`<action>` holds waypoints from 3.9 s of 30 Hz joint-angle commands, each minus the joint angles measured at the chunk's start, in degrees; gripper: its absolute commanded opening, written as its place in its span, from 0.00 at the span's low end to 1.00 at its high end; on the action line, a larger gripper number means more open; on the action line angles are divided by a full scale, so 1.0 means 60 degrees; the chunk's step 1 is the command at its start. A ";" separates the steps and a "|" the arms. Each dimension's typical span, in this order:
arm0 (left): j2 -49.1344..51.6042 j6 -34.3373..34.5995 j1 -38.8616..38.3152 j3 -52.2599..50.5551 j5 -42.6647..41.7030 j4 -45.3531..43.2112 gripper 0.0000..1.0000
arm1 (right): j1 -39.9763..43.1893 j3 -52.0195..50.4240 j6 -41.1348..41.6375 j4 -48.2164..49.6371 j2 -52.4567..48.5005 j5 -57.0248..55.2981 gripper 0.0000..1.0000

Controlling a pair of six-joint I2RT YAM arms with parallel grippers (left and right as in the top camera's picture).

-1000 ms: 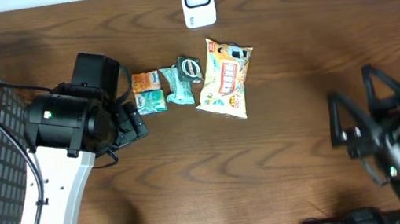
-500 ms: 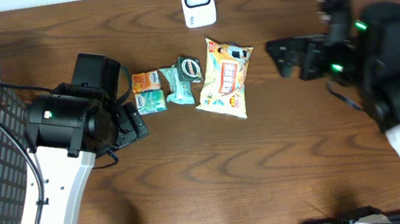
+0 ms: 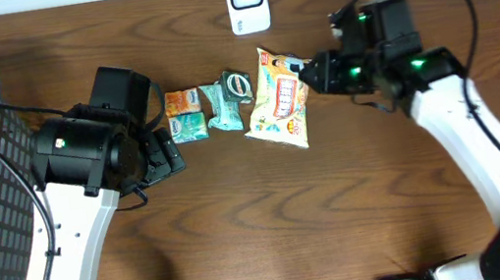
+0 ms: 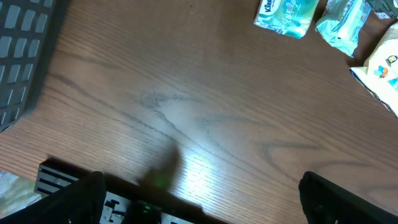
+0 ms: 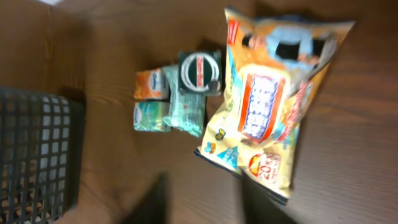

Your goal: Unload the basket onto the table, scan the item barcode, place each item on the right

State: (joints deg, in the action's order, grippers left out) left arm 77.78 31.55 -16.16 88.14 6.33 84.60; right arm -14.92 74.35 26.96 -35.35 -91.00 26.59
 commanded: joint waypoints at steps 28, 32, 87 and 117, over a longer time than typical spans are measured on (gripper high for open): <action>-0.0051 0.0117 0.0040 -0.0018 0.0025 0.0033 0.98 | -0.2208 0.0302 0.0922 -0.1974 -0.2532 -0.4867 0.01; -0.0051 0.0117 0.0040 -0.0018 0.0025 0.0033 0.98 | -0.2259 0.0306 0.0816 -0.1654 -0.1158 -0.4710 0.01; -0.0051 0.0117 0.0040 -0.0018 0.0025 0.0033 0.98 | -0.3093 0.0135 0.0568 -0.1825 -0.2929 -0.4943 0.01; -0.0051 0.0117 0.0040 -0.0018 0.0025 0.0033 0.97 | -0.2951 0.0907 -0.0076 -0.0612 -0.1891 -0.6451 0.01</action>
State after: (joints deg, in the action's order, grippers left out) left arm 77.78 31.57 -16.16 88.12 6.33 84.62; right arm -32.80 79.55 26.87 -40.42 -101.27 -7.55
